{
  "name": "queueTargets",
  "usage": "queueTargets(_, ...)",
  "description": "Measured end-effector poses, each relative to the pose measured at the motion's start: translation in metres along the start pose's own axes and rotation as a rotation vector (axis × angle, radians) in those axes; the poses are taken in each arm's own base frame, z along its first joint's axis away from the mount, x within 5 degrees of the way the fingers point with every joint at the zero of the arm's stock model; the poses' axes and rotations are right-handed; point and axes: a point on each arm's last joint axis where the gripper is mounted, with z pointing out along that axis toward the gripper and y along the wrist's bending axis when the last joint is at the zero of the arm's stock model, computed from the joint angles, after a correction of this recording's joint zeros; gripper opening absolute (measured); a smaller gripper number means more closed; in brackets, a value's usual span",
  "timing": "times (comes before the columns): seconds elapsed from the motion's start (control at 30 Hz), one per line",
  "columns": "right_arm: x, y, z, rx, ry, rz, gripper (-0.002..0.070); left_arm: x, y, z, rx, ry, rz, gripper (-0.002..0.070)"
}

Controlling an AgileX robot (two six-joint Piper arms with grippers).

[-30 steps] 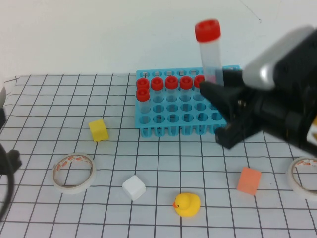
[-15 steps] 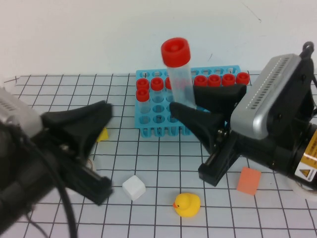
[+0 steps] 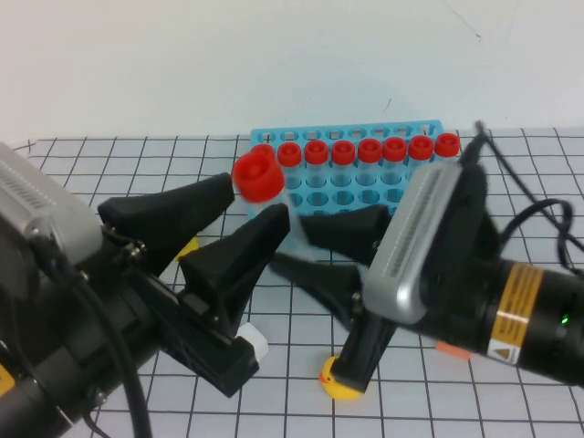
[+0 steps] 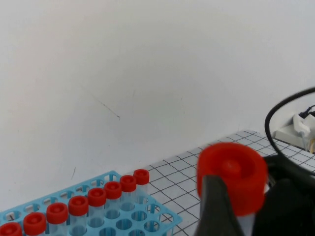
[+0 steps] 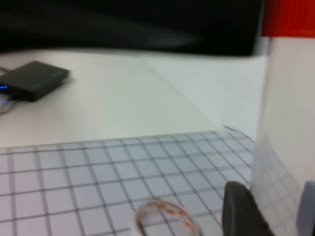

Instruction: Place the test tubes

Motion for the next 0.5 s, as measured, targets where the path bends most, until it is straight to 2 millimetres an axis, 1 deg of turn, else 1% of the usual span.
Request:
queueTargets(0.2, 0.0036, 0.0068, 0.0091, -0.077, -0.081, 0.018, 0.0235, -0.0009, 0.0007, 0.0001, -0.008, -0.011, -0.02, 0.0387)
queueTargets(0.4, 0.0009, 0.0098, 0.0094, -0.11, -0.125, 0.0, 0.0235, -0.0007, 0.0014, 0.0001, -0.016, -0.009, -0.017, 0.0387)
queueTargets(0.47, 0.0008, 0.0103, 0.0093, -0.115, -0.126, -0.006, 0.0235, -0.0012, 0.0018, 0.0001, -0.02, -0.014, -0.019, 0.0372)
queueTargets(0.5, 0.0016, 0.0106, 0.0097, -0.118, -0.123, -0.008, 0.0235, -0.0018, 0.0022, 0.0001, -0.024, -0.021, -0.019, 0.0351)
